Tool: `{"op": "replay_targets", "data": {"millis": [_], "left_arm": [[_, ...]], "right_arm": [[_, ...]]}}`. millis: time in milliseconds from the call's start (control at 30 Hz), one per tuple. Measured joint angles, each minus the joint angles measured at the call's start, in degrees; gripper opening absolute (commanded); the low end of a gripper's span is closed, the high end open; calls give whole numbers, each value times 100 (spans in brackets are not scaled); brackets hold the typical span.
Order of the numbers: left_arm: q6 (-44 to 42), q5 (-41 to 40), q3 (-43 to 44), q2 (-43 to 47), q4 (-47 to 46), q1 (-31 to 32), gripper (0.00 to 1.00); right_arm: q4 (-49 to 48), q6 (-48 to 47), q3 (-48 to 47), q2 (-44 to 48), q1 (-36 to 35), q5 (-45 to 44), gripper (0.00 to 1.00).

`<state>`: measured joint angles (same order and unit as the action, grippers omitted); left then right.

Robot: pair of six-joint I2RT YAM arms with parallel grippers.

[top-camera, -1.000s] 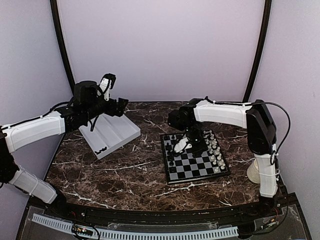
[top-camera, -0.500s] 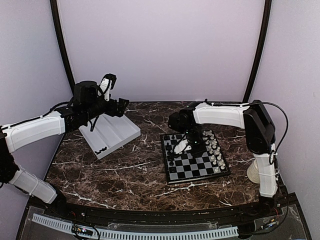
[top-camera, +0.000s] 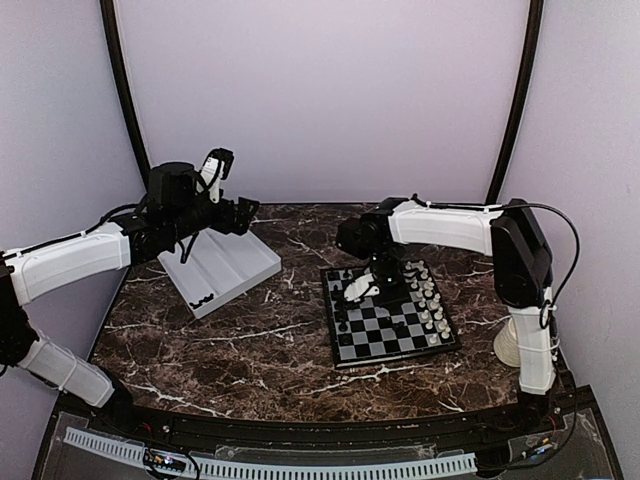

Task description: Set up the chess pieces on the board

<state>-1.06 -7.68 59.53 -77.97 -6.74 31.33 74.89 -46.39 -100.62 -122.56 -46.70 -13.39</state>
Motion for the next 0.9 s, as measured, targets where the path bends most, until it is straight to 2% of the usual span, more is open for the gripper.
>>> {"op": "replay_targets", "data": {"millis": [200, 333, 433, 633, 767, 900], "left_arm": [[-15, 516, 0, -13, 0, 0, 86], [17, 1187, 142, -234, 63, 9, 77], [39, 1556, 461, -575, 273, 144, 75], [179, 1663, 1810, -1580, 1307, 1123, 64], [431, 1696, 2761, -2428, 1956, 1735, 58], [564, 1679, 3751, -3383, 2599, 2273, 55]], "right_arm": [[-293, 72, 216, 494, 398, 693, 21], [-651, 37, 684, 1303, 999, 1635, 22], [-977, -7, 1261, 1989, 1458, 2271, 22], [-1880, 297, 2181, 2929, 2402, 3314, 30], [-2721, 852, 2730, 3576, 3032, 3467, 37], [-3436, 1508, 3016, 4157, 3576, 3451, 39]]}}
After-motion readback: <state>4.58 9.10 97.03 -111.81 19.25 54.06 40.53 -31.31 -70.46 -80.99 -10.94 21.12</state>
